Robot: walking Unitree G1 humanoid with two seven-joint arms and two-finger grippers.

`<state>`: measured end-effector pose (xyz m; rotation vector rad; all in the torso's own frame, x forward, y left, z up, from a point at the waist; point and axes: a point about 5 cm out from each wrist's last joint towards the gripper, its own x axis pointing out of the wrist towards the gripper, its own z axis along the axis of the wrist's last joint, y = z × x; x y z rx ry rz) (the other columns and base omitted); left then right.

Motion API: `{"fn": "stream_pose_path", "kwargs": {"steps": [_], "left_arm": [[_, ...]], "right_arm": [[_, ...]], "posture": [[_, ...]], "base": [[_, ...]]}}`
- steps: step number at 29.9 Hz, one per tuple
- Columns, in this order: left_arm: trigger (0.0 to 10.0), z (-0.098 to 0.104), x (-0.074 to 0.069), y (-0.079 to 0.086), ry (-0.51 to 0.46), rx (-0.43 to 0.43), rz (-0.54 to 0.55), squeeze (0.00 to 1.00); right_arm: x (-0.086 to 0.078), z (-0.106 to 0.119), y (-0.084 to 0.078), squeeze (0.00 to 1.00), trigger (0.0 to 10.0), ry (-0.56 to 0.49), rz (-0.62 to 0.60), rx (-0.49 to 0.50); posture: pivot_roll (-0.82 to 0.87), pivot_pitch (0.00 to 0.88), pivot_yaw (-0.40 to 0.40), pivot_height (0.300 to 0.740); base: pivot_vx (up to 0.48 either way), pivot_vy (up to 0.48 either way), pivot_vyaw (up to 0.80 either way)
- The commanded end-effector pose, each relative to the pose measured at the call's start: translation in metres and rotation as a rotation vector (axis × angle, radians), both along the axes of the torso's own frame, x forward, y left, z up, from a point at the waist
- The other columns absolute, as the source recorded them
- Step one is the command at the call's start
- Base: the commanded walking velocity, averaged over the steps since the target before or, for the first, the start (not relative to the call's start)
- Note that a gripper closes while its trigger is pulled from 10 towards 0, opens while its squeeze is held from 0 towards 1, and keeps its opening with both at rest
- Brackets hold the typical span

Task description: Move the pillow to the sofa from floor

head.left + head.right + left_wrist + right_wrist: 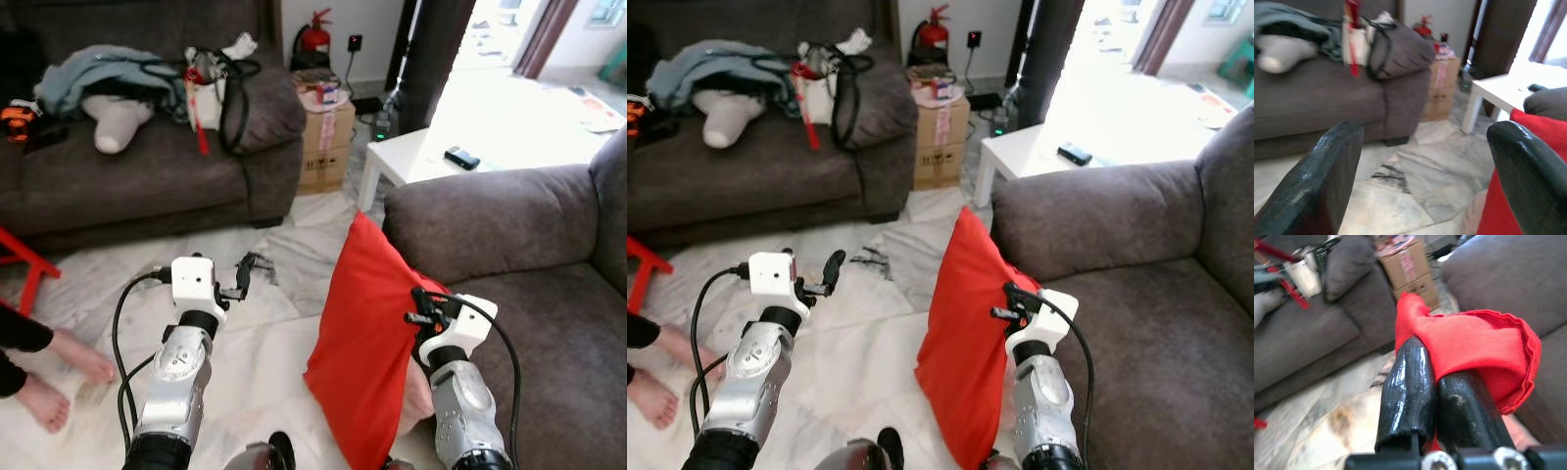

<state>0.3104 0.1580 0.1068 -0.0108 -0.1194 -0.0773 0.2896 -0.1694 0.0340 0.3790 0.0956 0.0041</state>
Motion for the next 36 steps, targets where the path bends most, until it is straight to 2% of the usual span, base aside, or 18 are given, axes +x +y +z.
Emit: {"fn": "stream_pose_path", "kwargs": {"steps": [1,36], "left_arm": [[10.0,-0.0068,-0.0040,0.0035,0.017,0.005,0.013,0.00],[10.0,-0.0094,-0.0032,0.0011,0.021,-0.005,0.023,0.00]], "right_arm": [[0.0140,0.0265,-0.0011,0.00,10.0,-0.121,0.001,-0.023],[0.0139,0.0269,-0.0037,0.00,10.0,-0.118,0.005,-0.026]], "posture": [[-0.01,0.076,-0.028,0.740],[-0.03,0.076,-0.037,0.740]], "base": [[0.000,0.000,0.00],[0.000,0.000,0.00]]}}
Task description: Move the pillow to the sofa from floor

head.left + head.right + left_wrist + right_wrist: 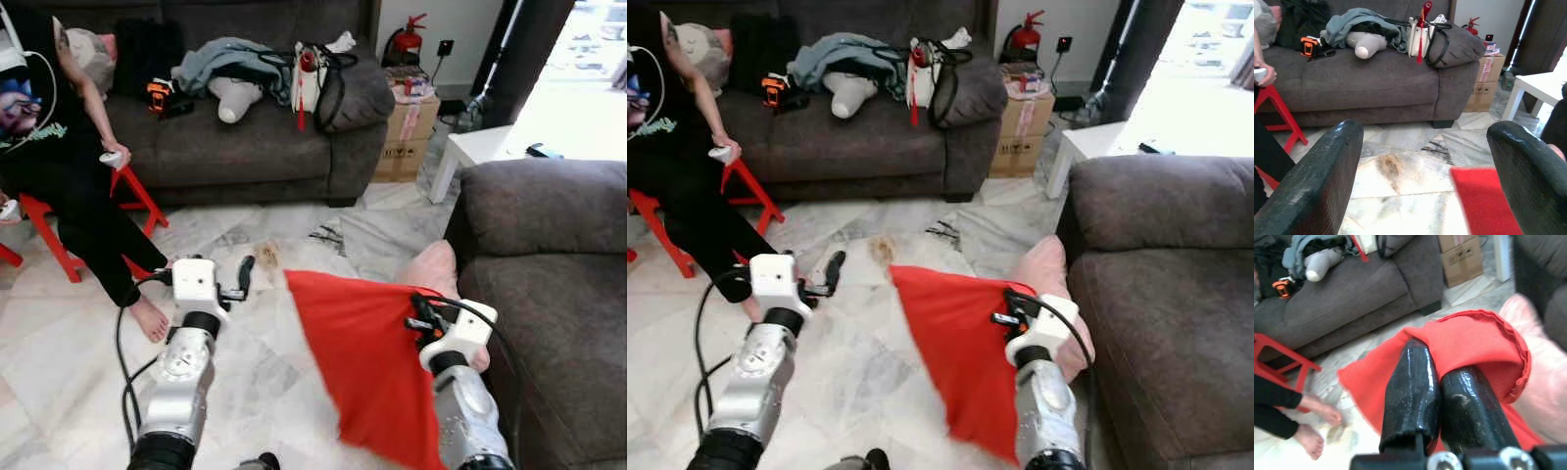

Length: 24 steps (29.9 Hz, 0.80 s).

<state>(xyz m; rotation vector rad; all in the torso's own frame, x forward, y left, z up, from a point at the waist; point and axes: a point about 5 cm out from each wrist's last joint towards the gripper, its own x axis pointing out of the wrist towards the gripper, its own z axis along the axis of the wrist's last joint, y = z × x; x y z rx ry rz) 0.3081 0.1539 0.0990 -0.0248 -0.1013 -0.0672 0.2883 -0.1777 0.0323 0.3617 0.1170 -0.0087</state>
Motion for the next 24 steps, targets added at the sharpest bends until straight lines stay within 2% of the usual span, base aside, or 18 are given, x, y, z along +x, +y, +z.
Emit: {"fn": "stream_pose_path", "kwargs": {"steps": [1,4,12,18,24], "left_arm": [[10.0,-0.0016,-0.0009,0.0052,0.002,0.009,0.013,0.00],[10.0,-0.0020,-0.0011,0.0053,0.004,0.008,0.014,0.00],[10.0,-0.0033,-0.0011,0.0053,0.013,0.001,0.016,0.00],[10.0,-0.0036,-0.0005,0.0053,0.013,0.000,0.017,0.00],[10.0,-0.0045,-0.0005,0.0038,0.016,-0.004,0.013,0.00]], "right_arm": [[0.0151,0.0287,0.0046,0.00,10.0,-0.141,0.014,-0.009],[0.0157,0.0296,0.0045,0.00,10.0,-0.145,0.012,-0.006],[0.0156,0.0290,0.0046,0.00,10.0,-0.139,0.015,-0.008],[0.0154,0.0284,0.0046,0.00,10.0,-0.137,0.016,-0.009],[0.0154,0.0282,0.0041,0.00,10.0,-0.136,0.018,-0.013]], "posture": [[-0.03,0.076,-0.037,0.740],[-0.03,0.075,-0.037,0.740],[-0.03,0.074,-0.037,0.740],[-0.03,0.070,-0.036,0.740],[-0.03,0.061,-0.036,0.740]], "base": [[0.000,0.000,0.00],[0.000,0.000,-0.44],[0.000,0.000,0.00],[0.000,0.266,-0.80],[0.000,0.000,-0.80]]}}
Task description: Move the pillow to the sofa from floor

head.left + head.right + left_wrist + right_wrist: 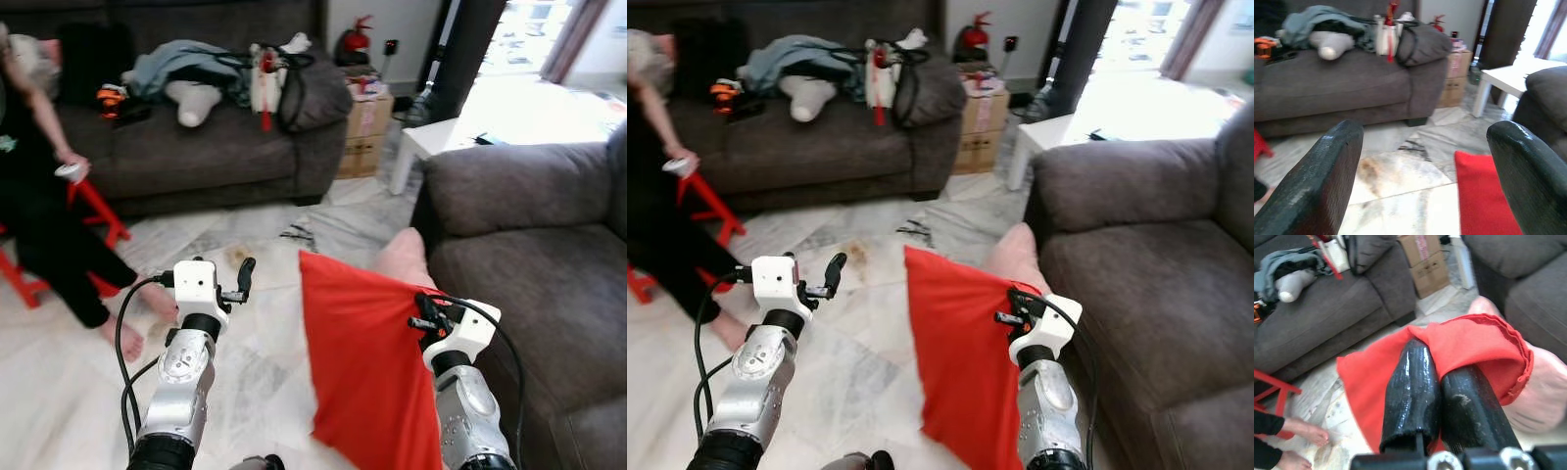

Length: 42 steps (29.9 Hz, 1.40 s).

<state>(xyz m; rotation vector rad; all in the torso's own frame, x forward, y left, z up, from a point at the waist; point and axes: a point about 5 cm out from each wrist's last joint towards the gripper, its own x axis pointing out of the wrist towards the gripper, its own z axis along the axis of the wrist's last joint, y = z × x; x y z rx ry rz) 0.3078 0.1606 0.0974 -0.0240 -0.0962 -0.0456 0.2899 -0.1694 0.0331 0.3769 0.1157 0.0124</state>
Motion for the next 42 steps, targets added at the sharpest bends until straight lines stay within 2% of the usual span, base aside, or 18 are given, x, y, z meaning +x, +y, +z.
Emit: {"fn": "stream_pose_path", "kwargs": {"steps": [1,8,22,33,39,42], "left_arm": [[10.0,-0.0029,-0.0002,-0.0030,0.011,-0.004,-0.008,0.00],[10.0,-0.0042,-0.0003,-0.0056,0.018,-0.021,-0.011,0.00],[10.0,-0.0035,-0.0002,-0.0066,0.010,-0.021,-0.004,0.00],[10.0,-0.0042,0.0000,-0.0069,0.009,-0.028,0.001,0.00],[10.0,-0.0042,-0.0001,-0.0066,0.009,-0.026,0.001,0.00],[10.0,-0.0040,0.0000,-0.0064,0.006,-0.027,0.002,0.00]], "right_arm": [[0.0139,0.0275,-0.0041,0.00,10.0,-0.132,-0.003,-0.028],[0.0141,0.0276,-0.0046,0.00,10.0,-0.129,0.002,-0.033],[0.0144,0.0279,-0.0048,0.00,10.0,-0.124,0.008,-0.045],[0.0154,0.0279,-0.0053,0.00,10.0,-0.115,0.007,-0.047],[0.0158,0.0277,-0.0048,0.00,10.0,-0.113,0.006,-0.048],[0.0158,0.0276,-0.0048,0.00,10.0,-0.111,0.005,-0.049]], "posture": [[-0.03,0.061,-0.036,0.740],[-0.04,0.061,-0.042,0.740],[-0.04,0.073,-0.050,0.740],[-0.04,0.076,-0.055,0.740],[-0.04,0.077,-0.055,0.740],[-0.04,0.078,-0.054,0.740]], "base": [[0.000,0.480,-0.80],[0.000,0.069,-0.80],[0.000,0.343,-0.80],[0.000,0.087,-0.80],[0.000,0.442,-0.80],[0.000,0.000,-0.80]]}}
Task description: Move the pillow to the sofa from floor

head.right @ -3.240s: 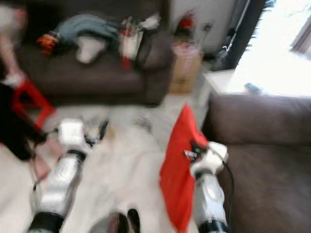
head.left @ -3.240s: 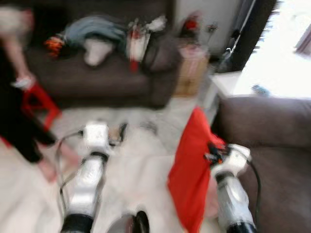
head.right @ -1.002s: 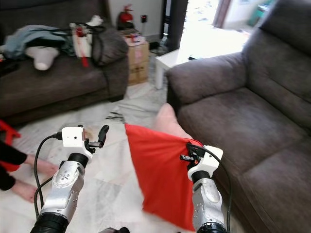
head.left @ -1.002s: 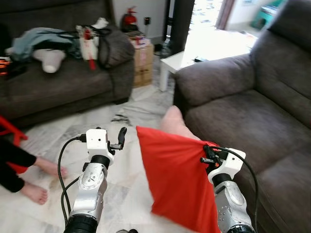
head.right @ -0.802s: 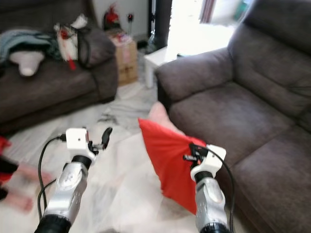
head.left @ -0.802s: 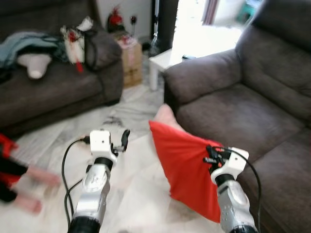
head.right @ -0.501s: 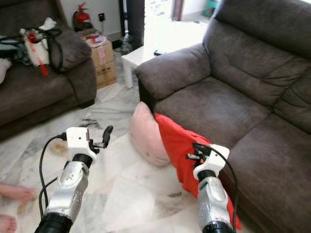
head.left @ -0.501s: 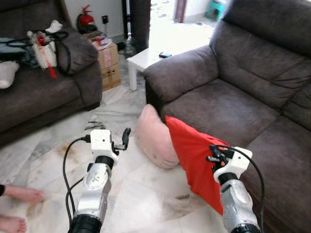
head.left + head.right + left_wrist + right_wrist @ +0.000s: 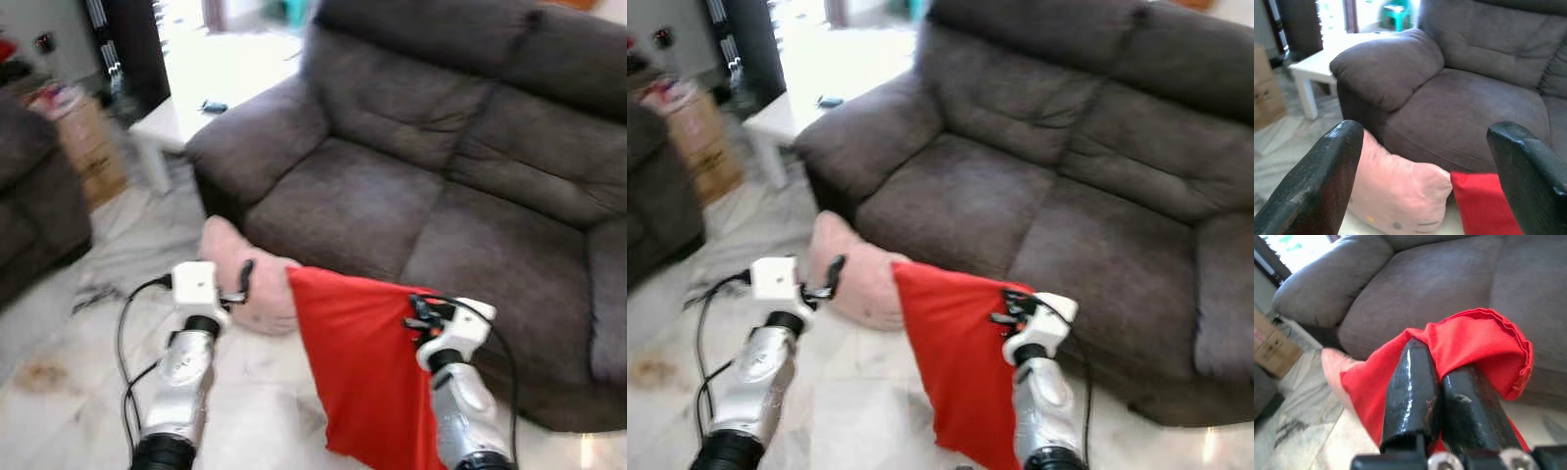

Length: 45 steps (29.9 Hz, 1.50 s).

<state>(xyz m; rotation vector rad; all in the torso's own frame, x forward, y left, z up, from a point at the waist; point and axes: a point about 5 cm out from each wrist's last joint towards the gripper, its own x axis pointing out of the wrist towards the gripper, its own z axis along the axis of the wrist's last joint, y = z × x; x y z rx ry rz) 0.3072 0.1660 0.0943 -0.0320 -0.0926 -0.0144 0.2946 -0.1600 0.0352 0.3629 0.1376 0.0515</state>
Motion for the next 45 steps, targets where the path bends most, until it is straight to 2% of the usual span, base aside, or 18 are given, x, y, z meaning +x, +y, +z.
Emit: {"fn": "stream_pose_path", "kwargs": {"steps": [1,42,45], "left_arm": [[10.0,-0.0008,0.0006,-0.0116,0.001,-0.017,-0.029,0.00],[10.0,-0.0001,0.0010,-0.0099,0.000,-0.010,-0.029,0.00],[10.0,-0.0002,0.0012,-0.0098,0.000,-0.007,-0.030,0.00]], "right_arm": [[0.0111,0.0255,-0.0142,0.00,10.0,-0.126,-0.038,-0.035],[0.0109,0.0256,-0.0142,0.00,10.0,-0.126,-0.042,-0.033],[0.0109,0.0260,-0.0140,0.00,10.0,-0.130,-0.040,-0.037]], "posture": [[-0.04,0.079,-0.053,0.740],[-0.04,0.082,-0.048,0.740],[-0.04,0.081,-0.047,0.740]], "base": [[0.000,0.000,-0.80],[0.000,0.000,-0.80],[0.000,0.000,0.00]]}}
